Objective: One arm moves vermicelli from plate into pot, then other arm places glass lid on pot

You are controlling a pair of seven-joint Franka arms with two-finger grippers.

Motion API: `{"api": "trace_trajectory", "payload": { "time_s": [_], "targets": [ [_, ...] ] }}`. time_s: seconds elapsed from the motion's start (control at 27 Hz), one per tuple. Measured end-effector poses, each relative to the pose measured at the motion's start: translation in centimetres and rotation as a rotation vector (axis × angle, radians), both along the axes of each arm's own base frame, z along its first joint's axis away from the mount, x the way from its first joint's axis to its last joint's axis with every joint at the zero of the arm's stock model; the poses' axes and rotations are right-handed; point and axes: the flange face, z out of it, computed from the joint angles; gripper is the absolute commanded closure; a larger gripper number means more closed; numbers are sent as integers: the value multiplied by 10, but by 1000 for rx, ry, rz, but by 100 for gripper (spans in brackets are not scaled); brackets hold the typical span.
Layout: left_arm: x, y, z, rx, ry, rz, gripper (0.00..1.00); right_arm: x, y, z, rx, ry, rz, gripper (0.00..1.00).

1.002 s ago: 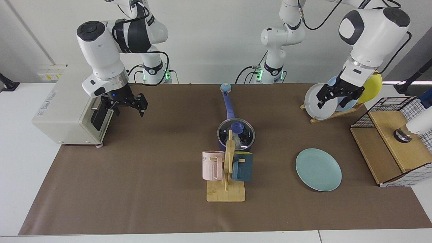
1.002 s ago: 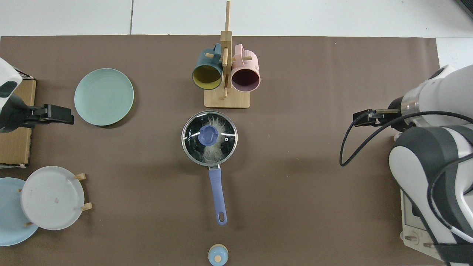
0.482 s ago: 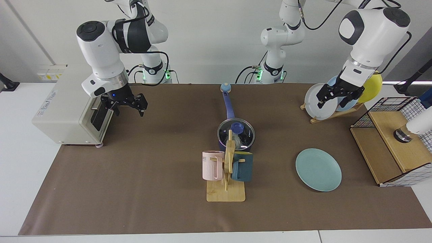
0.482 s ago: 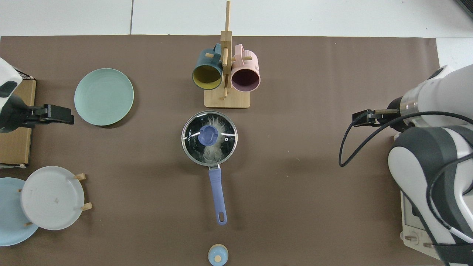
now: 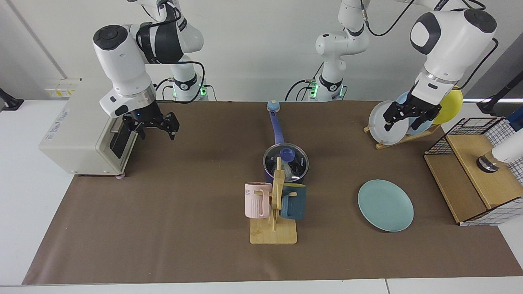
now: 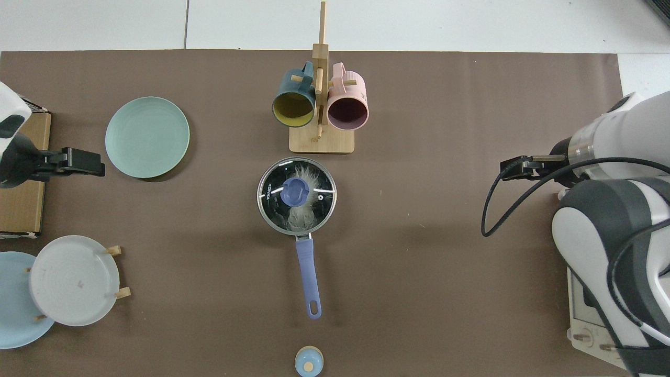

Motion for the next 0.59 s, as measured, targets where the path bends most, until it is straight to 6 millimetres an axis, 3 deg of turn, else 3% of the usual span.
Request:
{"api": "trace_trajectory", "payload": {
  "time_s": [0.59],
  "targets": [
    [0,0,0,0,0,0,0,-14,-18,37,-1,35,-10,0]
  ]
}}
